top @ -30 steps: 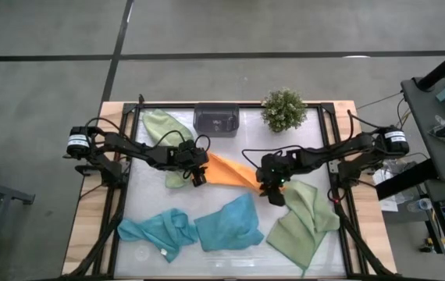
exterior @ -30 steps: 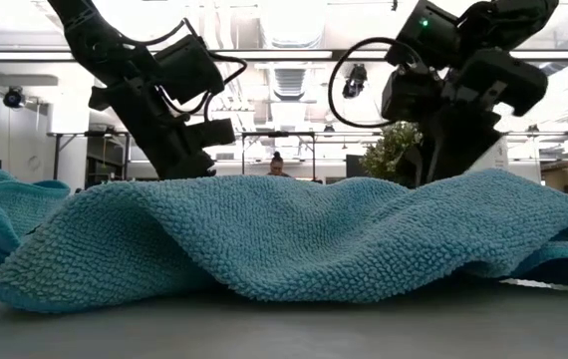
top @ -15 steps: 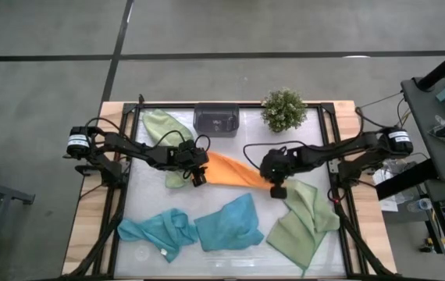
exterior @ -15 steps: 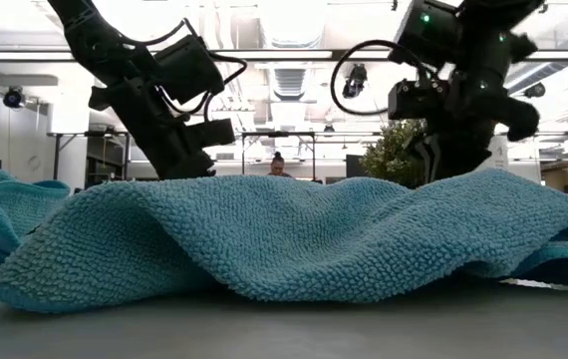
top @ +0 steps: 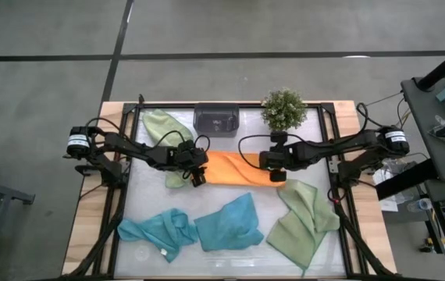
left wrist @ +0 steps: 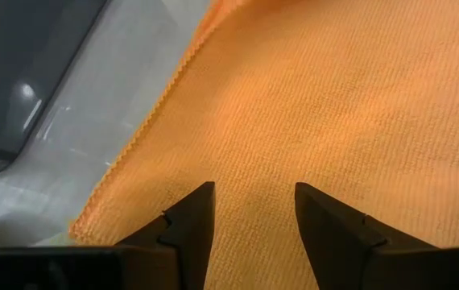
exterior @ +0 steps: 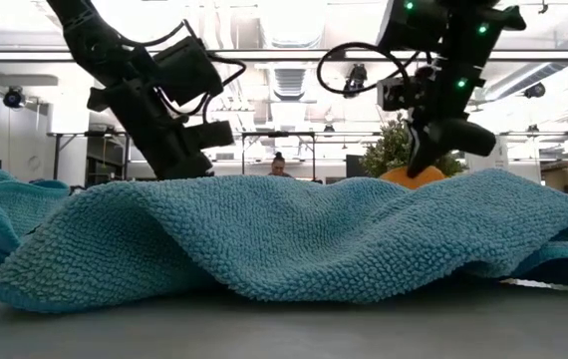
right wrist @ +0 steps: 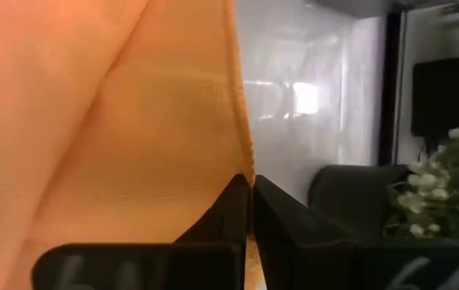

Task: Fold microfiber towels
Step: Fold the orange microfiber towel

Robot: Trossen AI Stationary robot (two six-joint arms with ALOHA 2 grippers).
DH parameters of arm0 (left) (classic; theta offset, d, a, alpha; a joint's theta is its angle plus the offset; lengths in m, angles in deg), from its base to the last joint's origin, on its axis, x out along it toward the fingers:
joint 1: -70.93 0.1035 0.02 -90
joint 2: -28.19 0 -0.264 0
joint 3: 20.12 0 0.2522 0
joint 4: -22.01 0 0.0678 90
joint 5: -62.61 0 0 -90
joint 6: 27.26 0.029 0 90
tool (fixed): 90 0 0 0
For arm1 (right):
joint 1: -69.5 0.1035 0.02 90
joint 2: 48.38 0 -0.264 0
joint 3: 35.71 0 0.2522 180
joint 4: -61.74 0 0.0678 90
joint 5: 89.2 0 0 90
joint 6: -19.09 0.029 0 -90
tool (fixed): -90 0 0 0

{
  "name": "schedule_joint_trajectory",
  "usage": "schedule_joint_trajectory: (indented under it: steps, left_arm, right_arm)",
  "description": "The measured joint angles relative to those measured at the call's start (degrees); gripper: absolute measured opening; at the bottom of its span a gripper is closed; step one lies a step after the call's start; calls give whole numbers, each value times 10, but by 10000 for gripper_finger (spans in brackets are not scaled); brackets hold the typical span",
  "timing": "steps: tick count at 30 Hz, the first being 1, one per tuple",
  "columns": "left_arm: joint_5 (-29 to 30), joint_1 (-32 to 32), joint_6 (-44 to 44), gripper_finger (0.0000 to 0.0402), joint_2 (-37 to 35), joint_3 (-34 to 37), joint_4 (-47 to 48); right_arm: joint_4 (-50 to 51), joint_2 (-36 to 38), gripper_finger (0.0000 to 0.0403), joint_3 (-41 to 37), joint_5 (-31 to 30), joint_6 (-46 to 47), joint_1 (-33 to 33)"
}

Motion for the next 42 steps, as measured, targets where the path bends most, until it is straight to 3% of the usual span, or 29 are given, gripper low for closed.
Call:
schedule_joint_trajectory:
  steps: [14,16,21,24,30,35,38,42]
  left_arm:
    - [9,0,-1,157,0,3,9]
    - [15,0,-1,157,0,4,10]
    - [16,0,-1,157,0,10,9]
    - [16,0,-1,157,0,15,7]
    - [16,0,-2,157,0,22,1]
    - [17,0,-2,157,0,22,0]
    - [17,0,-1,157,0,22,0]
    - [17,0,-1,157,0,22,-1]
  right_arm:
    - [59,-4,104,16,15,88,-26]
    - [58,9,117,22,50,99,-26]
    - [41,50,137,14,204,114,-13]
    - [24,69,137,-5,240,123,15]
    - [-17,76,126,-35,241,164,88]
    - [-52,61,123,-65,173,200,134]
    - [-74,51,125,-80,139,212,145]
    - [-111,29,125,-94,137,212,145]
